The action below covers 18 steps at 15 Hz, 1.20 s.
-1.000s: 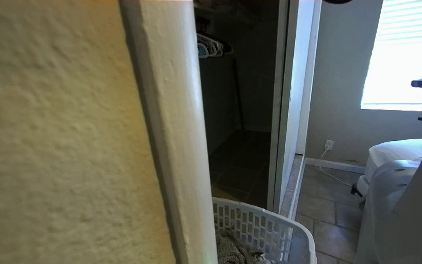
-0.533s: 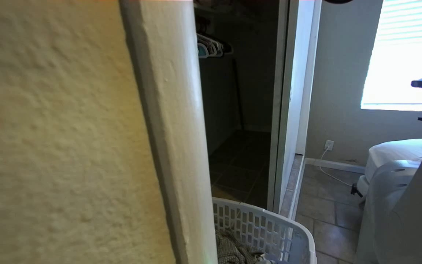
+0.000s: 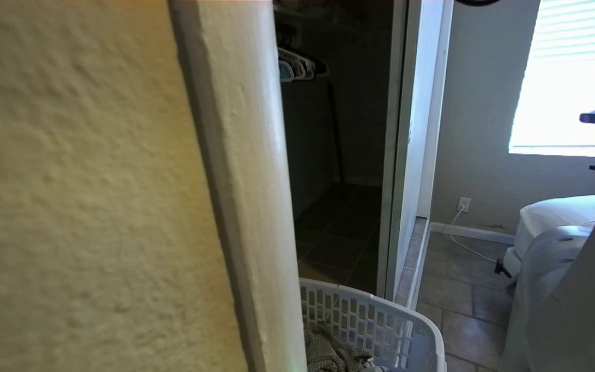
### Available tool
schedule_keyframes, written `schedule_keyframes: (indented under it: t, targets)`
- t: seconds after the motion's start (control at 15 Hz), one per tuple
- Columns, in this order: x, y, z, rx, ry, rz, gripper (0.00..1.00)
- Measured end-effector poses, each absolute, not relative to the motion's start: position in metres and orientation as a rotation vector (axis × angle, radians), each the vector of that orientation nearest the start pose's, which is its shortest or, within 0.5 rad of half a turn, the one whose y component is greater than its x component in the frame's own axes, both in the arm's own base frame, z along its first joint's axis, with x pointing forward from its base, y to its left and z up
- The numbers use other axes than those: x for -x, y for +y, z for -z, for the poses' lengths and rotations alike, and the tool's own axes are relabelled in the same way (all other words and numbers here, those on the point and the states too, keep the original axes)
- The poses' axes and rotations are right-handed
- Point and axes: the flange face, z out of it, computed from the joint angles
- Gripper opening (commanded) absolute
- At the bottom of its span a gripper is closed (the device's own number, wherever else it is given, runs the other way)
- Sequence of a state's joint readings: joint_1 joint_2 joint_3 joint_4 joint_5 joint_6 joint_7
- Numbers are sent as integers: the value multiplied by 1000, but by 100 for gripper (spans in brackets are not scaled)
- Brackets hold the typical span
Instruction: Move the jug to the shelf below it
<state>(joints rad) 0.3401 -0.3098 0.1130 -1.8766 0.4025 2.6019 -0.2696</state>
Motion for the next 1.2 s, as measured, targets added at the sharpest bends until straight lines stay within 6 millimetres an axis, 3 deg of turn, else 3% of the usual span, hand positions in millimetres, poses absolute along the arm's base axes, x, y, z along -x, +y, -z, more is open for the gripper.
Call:
schedule_keyframes:
  t: [0.67, 1.2]
  targets:
    - [-452, 225, -761, 2391, -500, 1353, 4]
    - [-452, 222, -762, 2390, -520, 1352, 7]
